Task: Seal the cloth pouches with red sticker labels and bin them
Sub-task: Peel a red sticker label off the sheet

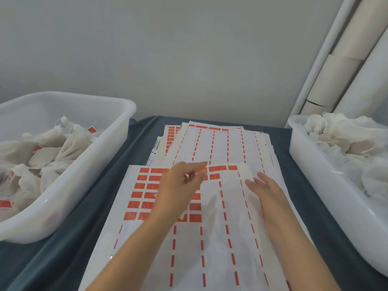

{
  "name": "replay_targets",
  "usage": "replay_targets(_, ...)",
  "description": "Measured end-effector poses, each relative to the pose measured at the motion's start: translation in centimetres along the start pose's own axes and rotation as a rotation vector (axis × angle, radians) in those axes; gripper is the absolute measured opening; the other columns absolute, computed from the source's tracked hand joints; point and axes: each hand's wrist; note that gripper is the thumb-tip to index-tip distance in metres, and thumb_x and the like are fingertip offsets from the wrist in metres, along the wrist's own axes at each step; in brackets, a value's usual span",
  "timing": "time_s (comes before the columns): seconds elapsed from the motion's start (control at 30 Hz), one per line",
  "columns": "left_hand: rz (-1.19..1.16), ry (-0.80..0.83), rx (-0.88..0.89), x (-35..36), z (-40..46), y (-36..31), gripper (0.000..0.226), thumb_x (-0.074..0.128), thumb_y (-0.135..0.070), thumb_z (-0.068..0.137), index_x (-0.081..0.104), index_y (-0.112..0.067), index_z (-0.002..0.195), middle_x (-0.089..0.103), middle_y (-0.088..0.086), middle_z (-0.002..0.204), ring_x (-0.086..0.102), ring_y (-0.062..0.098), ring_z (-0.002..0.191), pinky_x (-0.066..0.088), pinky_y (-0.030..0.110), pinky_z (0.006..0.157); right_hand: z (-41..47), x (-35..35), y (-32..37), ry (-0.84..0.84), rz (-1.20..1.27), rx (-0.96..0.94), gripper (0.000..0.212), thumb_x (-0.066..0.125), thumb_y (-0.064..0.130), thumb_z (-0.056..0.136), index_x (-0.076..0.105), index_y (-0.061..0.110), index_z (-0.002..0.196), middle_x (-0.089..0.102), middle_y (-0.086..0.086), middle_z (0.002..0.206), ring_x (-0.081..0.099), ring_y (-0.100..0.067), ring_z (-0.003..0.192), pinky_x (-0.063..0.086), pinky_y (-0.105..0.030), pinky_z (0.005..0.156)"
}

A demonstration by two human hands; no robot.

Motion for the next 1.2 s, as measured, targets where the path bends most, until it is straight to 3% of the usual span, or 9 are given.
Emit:
replay_targets(0.1, 0.137, 0.025, 0.071, 3.4, 1.6, 0.0, 0.035, 0.060, -0.032, 0.086, 0.058, -0.034, 0.121, 0.049, -0.019, 0.084, 0.050, 0.003, 0.073, 0.037, 0.007, 0.064, 1.3, -0.4, 1.2, 0.092, 0.095, 0.080, 0.048, 0.061, 0.037, 0.086, 0.045, 0.028, 0.130, 0.050, -0.001, 0.134, 0.051, -0.027, 0.116, 0.043, -0.050, 0.099)
replay_targets(0.2, 0.160, 0.061, 0.085, 5.6, 2.7, -0.2, 0.038, 0.057, -0.036, 0.088, 0.053, -0.037, 0.126, 0.053, -0.013, 0.098, 0.047, 0.001, 0.071, 0.034, 0.006, 0.064, 2.3, -0.5, 2.2, 0.203, 0.083, 0.042, 0.035, 0.063, 0.034, 0.086, 0.056, 0.025, 0.118, 0.064, -0.003, 0.115, 0.062, -0.028, 0.100, 0.050, -0.049, 0.091)
replay_targets(0.27, 0.166, 0.055, 0.097, 6.3, 3.5, -0.5, 0.039, 0.055, -0.038, 0.088, 0.052, -0.037, 0.127, 0.055, -0.010, 0.108, 0.046, 0.001, 0.071, 0.038, 0.010, 0.070, 2.6, -0.2, 2.4, 0.198, 0.004, -0.029, 0.027, 0.060, 0.037, 0.087, 0.058, 0.028, 0.112, 0.066, 0.000, 0.104, 0.065, -0.024, 0.091, 0.055, -0.043, 0.081)
replay_targets(0.37, 0.167, 0.030, 0.130, 6.7, 4.2, -0.6, 0.038, 0.055, -0.041, 0.088, 0.053, -0.038, 0.126, 0.052, -0.012, 0.109, 0.046, 0.002, 0.076, 0.040, 0.010, 0.072, 2.5, 0.1, 1.9, 0.139, -0.090, -0.148, 0.023, 0.054, 0.041, 0.089, 0.056, 0.033, 0.111, 0.064, 0.008, 0.102, 0.062, -0.015, 0.087, 0.051, -0.028, 0.070)
replay_targets(0.53, 0.118, -0.052, 0.241, 6.4, 3.9, -0.5, 0.033, 0.059, -0.039, 0.085, 0.060, -0.035, 0.117, 0.043, -0.021, 0.089, 0.046, -0.004, 0.073, 0.034, 0.002, 0.059, 2.0, -0.1, 1.9, 0.103, -0.147, -0.322, 0.021, 0.053, 0.040, 0.089, 0.056, 0.033, 0.108, 0.064, 0.011, 0.102, 0.062, -0.010, 0.087, 0.050, -0.022, 0.070)
replay_targets(0.77, 0.144, -0.057, 0.430, 4.3, 3.7, -1.1, 0.027, 0.065, -0.026, 0.082, 0.069, -0.022, 0.108, 0.041, -0.025, 0.077, 0.046, -0.002, 0.073, 0.036, 0.005, 0.064, 1.1, 0.4, 2.6, 0.036, -0.272, -0.484, 0.033, 0.053, 0.034, 0.089, 0.055, 0.019, 0.119, 0.060, 0.002, 0.119, 0.057, -0.015, 0.104, 0.049, -0.038, 0.095)
replay_targets(0.93, 0.204, 0.010, 0.533, 2.9, 4.0, -1.7, 0.026, 0.064, -0.024, 0.082, 0.070, -0.018, 0.107, 0.044, -0.015, 0.078, 0.044, -0.001, 0.070, 0.037, 0.009, 0.061, 0.7, 0.5, 2.7, 0.040, -0.278, -0.528, 0.033, 0.055, 0.031, 0.088, 0.056, 0.017, 0.118, 0.061, 0.001, 0.118, 0.058, -0.015, 0.102, 0.049, -0.036, 0.094)
replay_targets(1.03, 0.212, 0.049, 0.528, 2.4, 4.2, -1.8, 0.027, 0.063, -0.025, 0.083, 0.069, -0.019, 0.108, 0.043, -0.019, 0.076, 0.044, 0.001, 0.071, 0.040, 0.012, 0.060, 0.7, 0.5, 2.7, 0.039, -0.276, -0.531, 0.031, 0.055, 0.030, 0.088, 0.057, 0.017, 0.116, 0.062, 0.001, 0.115, 0.058, -0.014, 0.099, 0.050, -0.034, 0.092)
replay_targets(1.2, 0.364, -0.011, 0.668, 2.4, 3.7, -1.7, 0.025, 0.066, -0.023, 0.082, 0.070, -0.015, 0.105, 0.058, -0.002, 0.082, 0.045, 0.007, 0.070, 0.038, 0.013, 0.058, 0.6, 0.7, 2.6, 0.053, -0.270, -0.523, 0.025, 0.054, 0.034, 0.087, 0.057, 0.022, 0.110, 0.063, 0.006, 0.109, 0.061, -0.012, 0.093, 0.052, -0.032, 0.086)
Point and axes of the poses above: each hand's wrist, its own z-axis towards the middle knuckle, its own x-axis out of the palm, y = z × x
